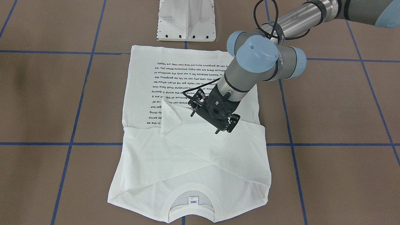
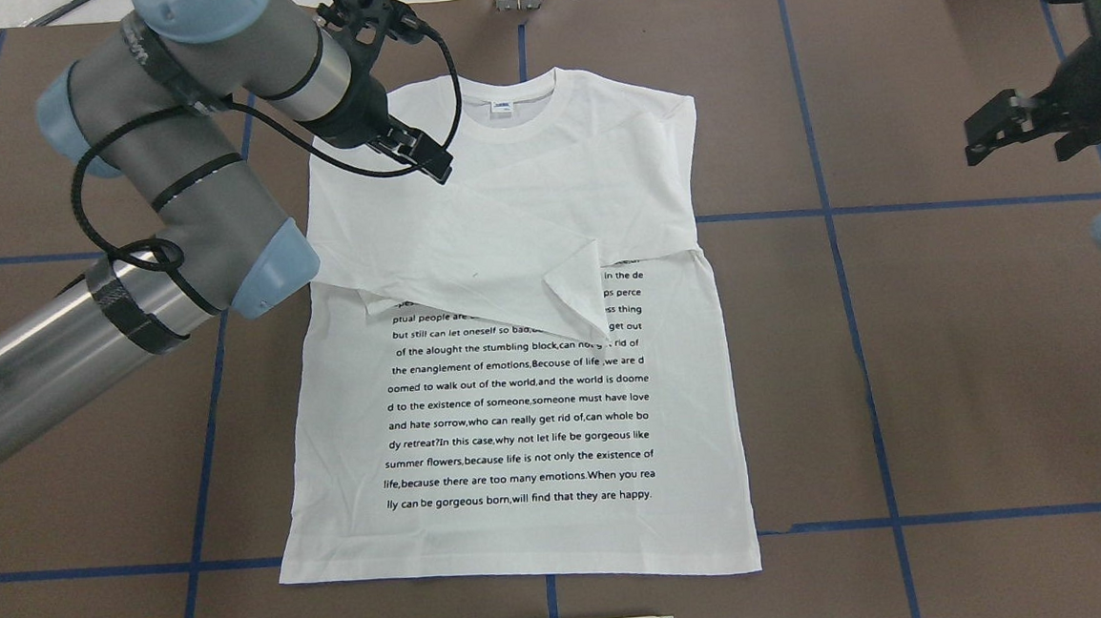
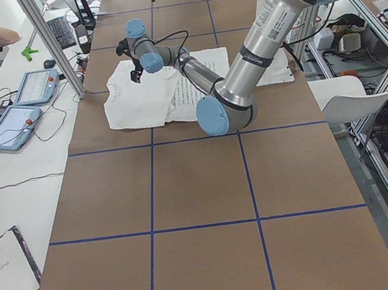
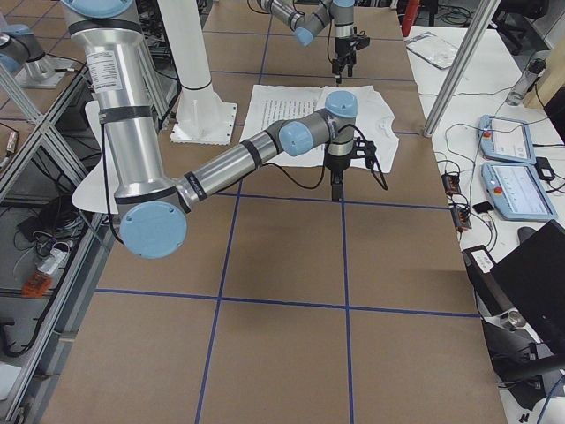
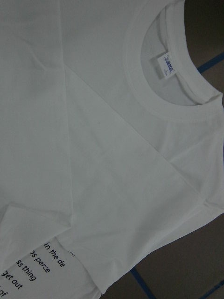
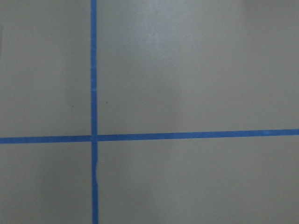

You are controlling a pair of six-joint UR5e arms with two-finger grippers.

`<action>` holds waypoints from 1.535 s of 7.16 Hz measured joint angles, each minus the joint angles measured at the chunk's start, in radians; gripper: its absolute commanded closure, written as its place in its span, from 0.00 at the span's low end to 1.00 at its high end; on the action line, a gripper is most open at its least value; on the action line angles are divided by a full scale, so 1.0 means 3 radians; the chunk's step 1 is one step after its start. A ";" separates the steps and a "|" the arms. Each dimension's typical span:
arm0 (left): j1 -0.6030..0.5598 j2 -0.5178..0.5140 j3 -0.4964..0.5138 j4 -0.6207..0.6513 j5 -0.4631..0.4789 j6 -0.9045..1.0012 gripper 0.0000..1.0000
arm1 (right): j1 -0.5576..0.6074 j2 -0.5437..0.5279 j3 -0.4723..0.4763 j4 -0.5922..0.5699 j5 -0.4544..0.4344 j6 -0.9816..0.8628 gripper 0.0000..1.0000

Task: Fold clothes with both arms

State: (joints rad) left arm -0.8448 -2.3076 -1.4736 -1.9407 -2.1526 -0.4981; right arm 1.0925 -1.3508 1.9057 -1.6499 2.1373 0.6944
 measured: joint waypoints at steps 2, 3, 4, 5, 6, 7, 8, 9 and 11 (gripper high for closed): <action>-0.0142 0.0113 -0.0057 0.0013 -0.0115 0.0249 0.00 | -0.0466 0.0337 -0.0122 -0.0016 -0.0313 0.0463 0.00; -0.0201 0.0162 -0.0065 0.0012 -0.0172 0.0373 0.00 | -0.0684 0.0563 -0.0264 -0.0020 -0.0488 0.0698 0.00; -0.0259 0.0210 -0.0066 0.0012 -0.0234 0.0483 0.01 | -0.0878 0.0788 -0.0428 -0.0022 -0.0652 0.0869 0.00; -0.0305 0.0254 -0.0065 0.0008 -0.0289 0.0560 0.01 | -0.1057 0.0972 -0.0581 -0.0022 -0.0838 0.0979 0.00; -0.0332 0.0286 -0.0064 0.0006 -0.0317 0.0623 0.01 | -0.1210 0.1128 -0.0729 -0.0023 -0.1022 0.1075 0.00; -0.0346 0.0311 -0.0064 0.0004 -0.0330 0.0668 0.01 | -0.1332 0.1334 -0.0934 -0.0032 -0.1147 0.1189 0.00; -0.0353 0.0329 -0.0063 0.0003 -0.0334 0.0685 0.01 | -0.1423 0.1585 -0.1189 -0.0055 -0.1246 0.1291 0.00; -0.0356 0.0336 -0.0063 0.0003 -0.0336 0.0691 0.01 | -0.1489 0.1816 -0.1426 -0.0073 -0.1318 0.1376 0.00; -0.0364 0.0339 -0.0063 0.0001 -0.0336 0.0694 0.01 | -0.1604 0.2061 -0.1699 -0.0063 -0.1456 0.1494 0.00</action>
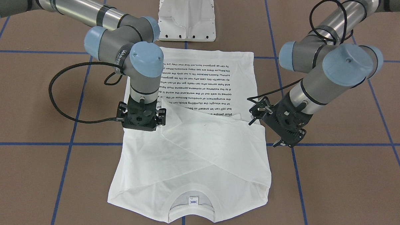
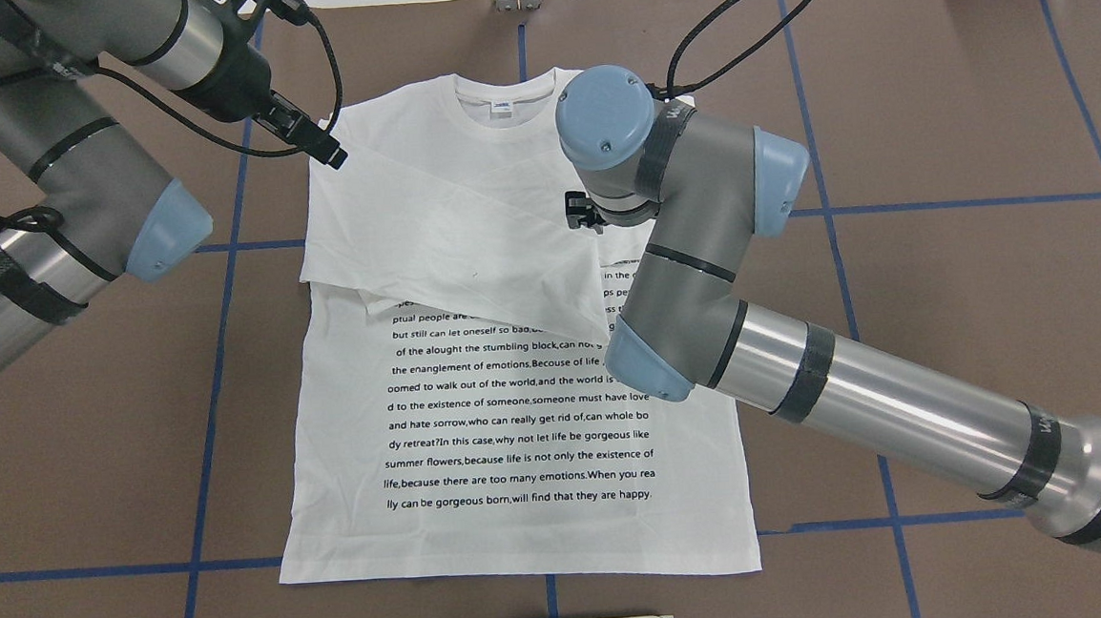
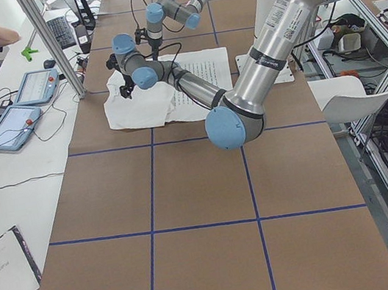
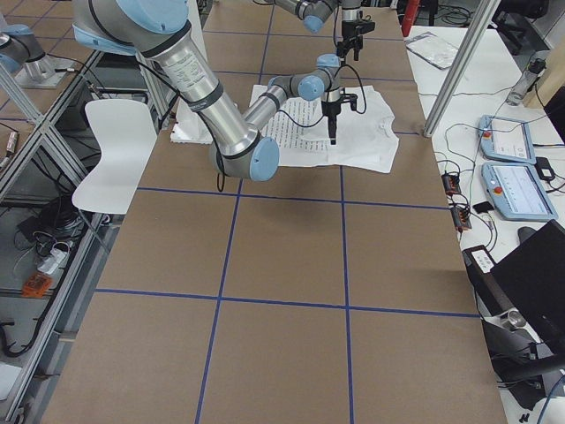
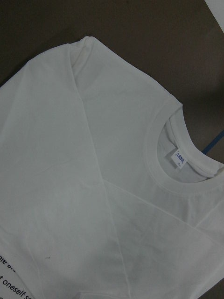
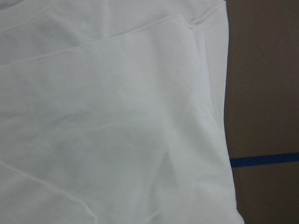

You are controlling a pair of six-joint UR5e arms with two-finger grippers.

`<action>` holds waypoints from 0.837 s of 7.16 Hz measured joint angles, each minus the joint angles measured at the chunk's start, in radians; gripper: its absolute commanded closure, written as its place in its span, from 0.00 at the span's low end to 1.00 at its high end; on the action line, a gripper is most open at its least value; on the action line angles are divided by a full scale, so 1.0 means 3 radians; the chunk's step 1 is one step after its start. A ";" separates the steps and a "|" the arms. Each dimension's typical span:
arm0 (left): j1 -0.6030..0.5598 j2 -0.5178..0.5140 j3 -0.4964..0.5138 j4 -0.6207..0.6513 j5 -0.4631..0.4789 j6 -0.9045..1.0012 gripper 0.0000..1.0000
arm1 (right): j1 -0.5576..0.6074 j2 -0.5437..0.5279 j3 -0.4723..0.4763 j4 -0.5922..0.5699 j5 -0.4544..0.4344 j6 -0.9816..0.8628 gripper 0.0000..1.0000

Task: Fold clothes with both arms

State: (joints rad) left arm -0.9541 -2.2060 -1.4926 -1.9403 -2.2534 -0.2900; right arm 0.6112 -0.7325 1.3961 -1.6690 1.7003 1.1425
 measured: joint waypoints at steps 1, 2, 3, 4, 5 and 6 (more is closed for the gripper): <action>-0.0007 0.0000 0.0000 0.0000 0.0000 0.0000 0.01 | -0.0052 0.0045 -0.0051 0.0006 -0.0056 0.0071 0.00; -0.0019 0.0000 0.0000 0.0000 -0.0001 0.0000 0.01 | -0.0107 0.0102 -0.0113 0.0009 -0.0100 0.0111 0.00; -0.0031 0.0000 0.0000 -0.0001 -0.0002 0.0000 0.01 | -0.0157 0.0192 -0.0225 0.0010 -0.0147 0.0127 0.00; -0.0039 0.0000 0.0001 0.0001 -0.0002 0.0000 0.01 | -0.0201 0.0286 -0.0347 0.0009 -0.0185 0.0132 0.00; -0.0043 0.0000 0.0002 0.0003 -0.0003 0.0001 0.01 | -0.0250 0.0340 -0.0417 0.0007 -0.0224 0.0135 0.00; -0.0045 0.0002 0.0002 0.0004 -0.0002 0.0002 0.01 | -0.0301 0.0361 -0.0454 0.0006 -0.0271 0.0137 0.00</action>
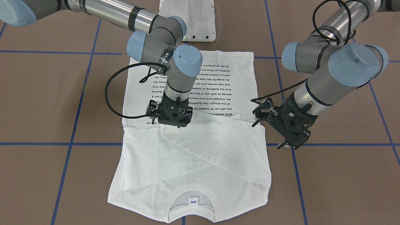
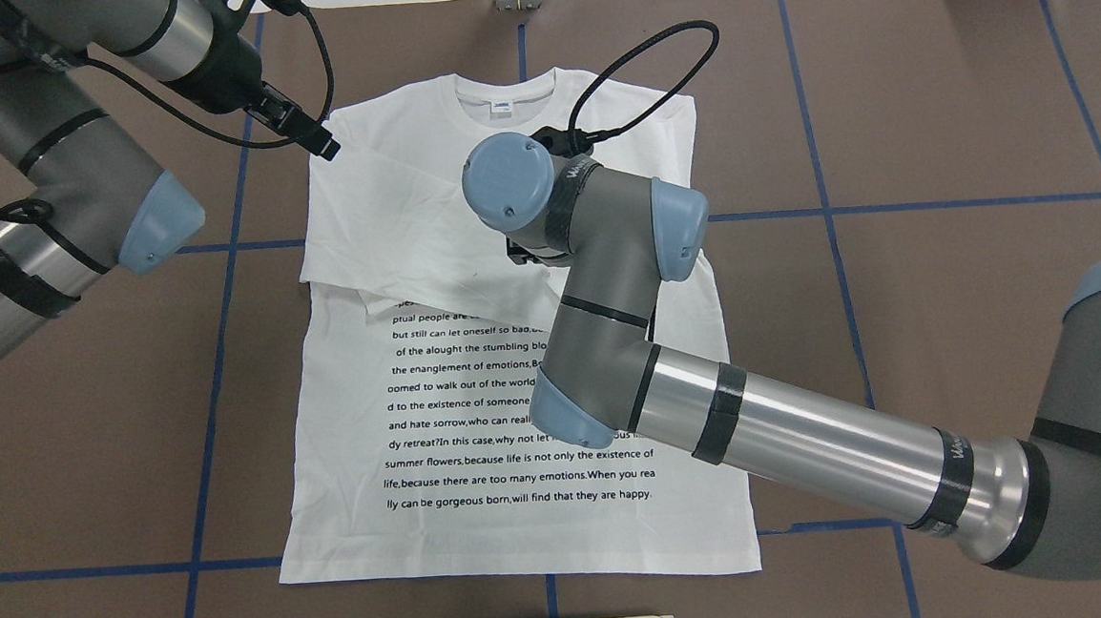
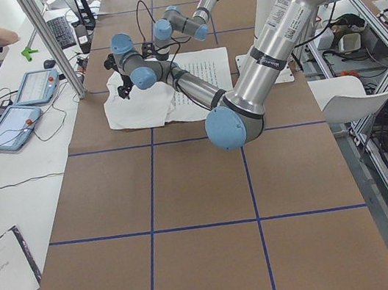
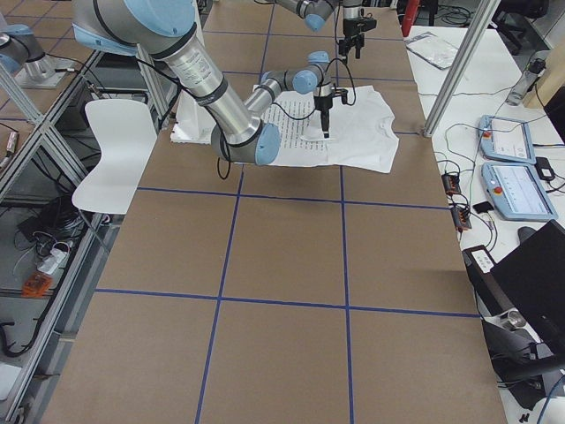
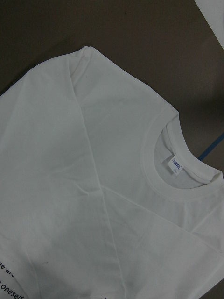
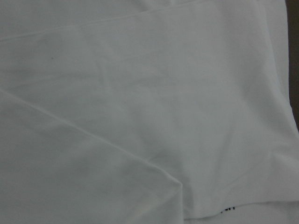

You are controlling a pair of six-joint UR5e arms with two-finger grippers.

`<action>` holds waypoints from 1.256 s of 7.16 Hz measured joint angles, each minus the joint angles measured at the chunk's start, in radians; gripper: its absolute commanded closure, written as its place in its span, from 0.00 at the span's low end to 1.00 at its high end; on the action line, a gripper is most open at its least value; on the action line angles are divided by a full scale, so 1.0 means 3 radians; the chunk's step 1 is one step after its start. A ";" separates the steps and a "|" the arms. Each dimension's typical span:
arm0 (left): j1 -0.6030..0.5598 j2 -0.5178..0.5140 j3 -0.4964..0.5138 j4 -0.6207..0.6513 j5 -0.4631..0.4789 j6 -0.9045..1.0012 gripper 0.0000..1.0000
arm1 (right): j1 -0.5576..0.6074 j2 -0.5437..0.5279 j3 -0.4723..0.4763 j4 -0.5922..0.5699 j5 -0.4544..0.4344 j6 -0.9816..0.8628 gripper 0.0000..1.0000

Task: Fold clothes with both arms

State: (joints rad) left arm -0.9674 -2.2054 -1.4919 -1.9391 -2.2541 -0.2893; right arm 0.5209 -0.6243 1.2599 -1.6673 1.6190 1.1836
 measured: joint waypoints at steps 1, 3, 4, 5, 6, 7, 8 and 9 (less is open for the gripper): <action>-0.0001 0.0002 0.0000 0.0000 -0.0002 -0.0001 0.01 | -0.0037 0.0009 -0.0021 0.0001 -0.0033 0.0005 0.00; -0.0002 0.0003 -0.0002 0.0000 -0.0002 -0.0002 0.01 | -0.0074 0.0027 -0.0032 0.0004 -0.0051 0.0037 0.00; -0.0002 0.0003 -0.0002 -0.0003 0.0001 -0.0002 0.01 | -0.0081 0.0045 -0.0038 0.0004 -0.0052 0.0045 0.00; -0.0002 0.0003 -0.0002 -0.0003 0.0002 -0.0002 0.01 | -0.0082 0.0058 -0.0048 0.0005 -0.0053 0.0050 0.00; -0.0002 0.0004 -0.0002 -0.0002 0.0002 -0.0002 0.01 | -0.0084 0.0063 -0.0060 0.0005 -0.0053 0.0052 0.00; -0.0002 0.0003 -0.0002 -0.0002 0.0002 -0.0002 0.01 | -0.0084 0.0064 -0.0073 0.0001 -0.0054 0.0052 0.00; -0.0002 0.0004 -0.0002 -0.0002 0.0002 -0.0002 0.01 | -0.0084 0.0063 -0.0092 -0.0008 -0.0057 0.0050 0.00; -0.0002 0.0003 -0.0002 -0.0002 0.0002 -0.0002 0.01 | -0.0085 0.0062 -0.0106 -0.0018 -0.0058 0.0047 0.00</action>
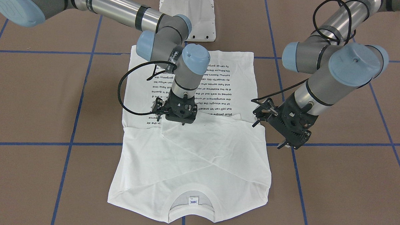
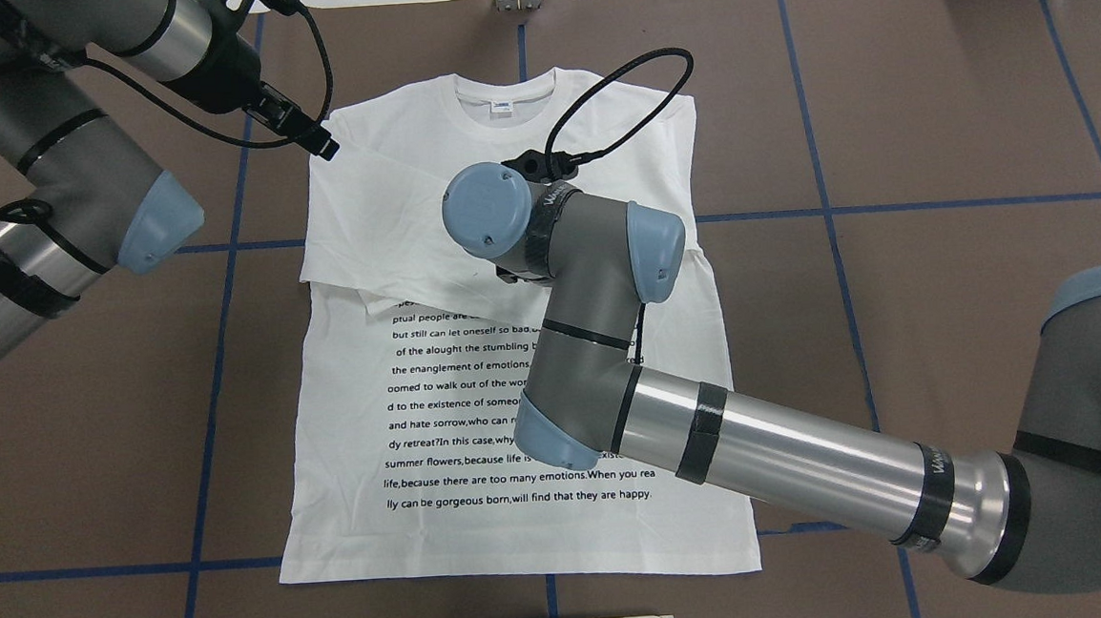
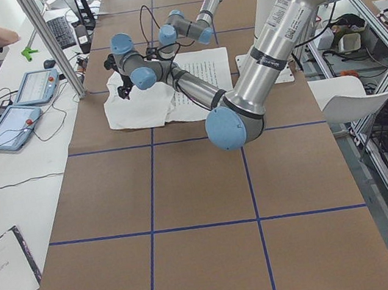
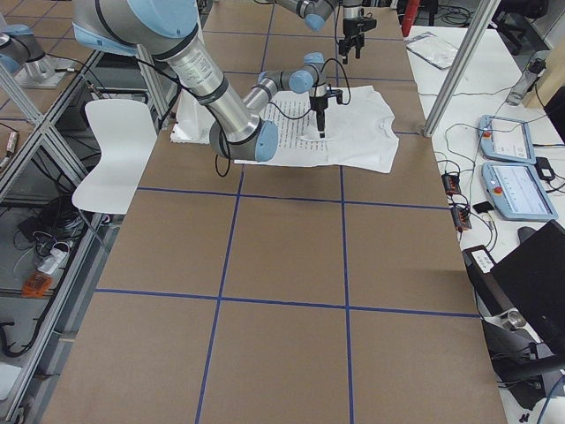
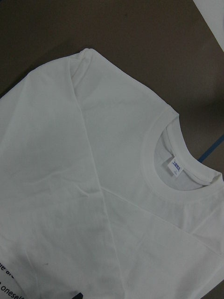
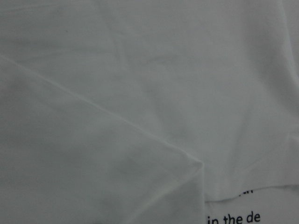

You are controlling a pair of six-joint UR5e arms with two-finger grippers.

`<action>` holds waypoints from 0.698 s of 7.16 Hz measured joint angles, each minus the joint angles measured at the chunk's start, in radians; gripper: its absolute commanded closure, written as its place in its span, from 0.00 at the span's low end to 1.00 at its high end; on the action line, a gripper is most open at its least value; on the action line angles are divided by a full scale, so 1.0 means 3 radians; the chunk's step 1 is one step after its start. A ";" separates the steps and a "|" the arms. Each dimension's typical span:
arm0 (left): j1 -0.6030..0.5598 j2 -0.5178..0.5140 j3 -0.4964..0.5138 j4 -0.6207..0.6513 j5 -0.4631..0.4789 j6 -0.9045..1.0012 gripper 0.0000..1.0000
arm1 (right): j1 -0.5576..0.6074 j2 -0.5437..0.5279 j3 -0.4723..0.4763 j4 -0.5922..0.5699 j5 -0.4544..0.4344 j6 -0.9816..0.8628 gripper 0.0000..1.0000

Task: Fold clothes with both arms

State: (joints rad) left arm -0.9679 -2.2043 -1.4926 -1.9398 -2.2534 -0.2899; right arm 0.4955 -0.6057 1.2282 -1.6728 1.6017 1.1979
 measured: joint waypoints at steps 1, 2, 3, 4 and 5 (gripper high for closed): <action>0.0000 0.0000 0.0000 0.0000 -0.0001 0.0000 0.01 | 0.0000 -0.0004 -0.0005 -0.0015 -0.0001 -0.0011 0.00; 0.0000 0.0000 -0.0002 -0.0001 -0.0002 0.0000 0.01 | 0.0000 -0.0006 -0.0006 -0.0073 -0.0001 -0.0036 0.00; 0.0000 0.0000 -0.0003 -0.0002 -0.0001 0.0000 0.01 | 0.0003 -0.0006 -0.0002 -0.0191 0.0000 -0.0084 0.00; 0.0000 0.0000 -0.0004 -0.0002 -0.0001 0.0000 0.01 | 0.0016 -0.0007 0.0021 -0.0346 0.0002 -0.0172 0.00; 0.0000 -0.0001 -0.0005 -0.0002 0.0000 0.0000 0.01 | 0.0036 -0.0020 0.0072 -0.0526 0.0005 -0.0272 0.00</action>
State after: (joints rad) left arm -0.9679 -2.2046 -1.4940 -1.9405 -2.2535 -0.2899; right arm 0.5064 -0.6118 1.2497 -1.8306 1.6031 1.1162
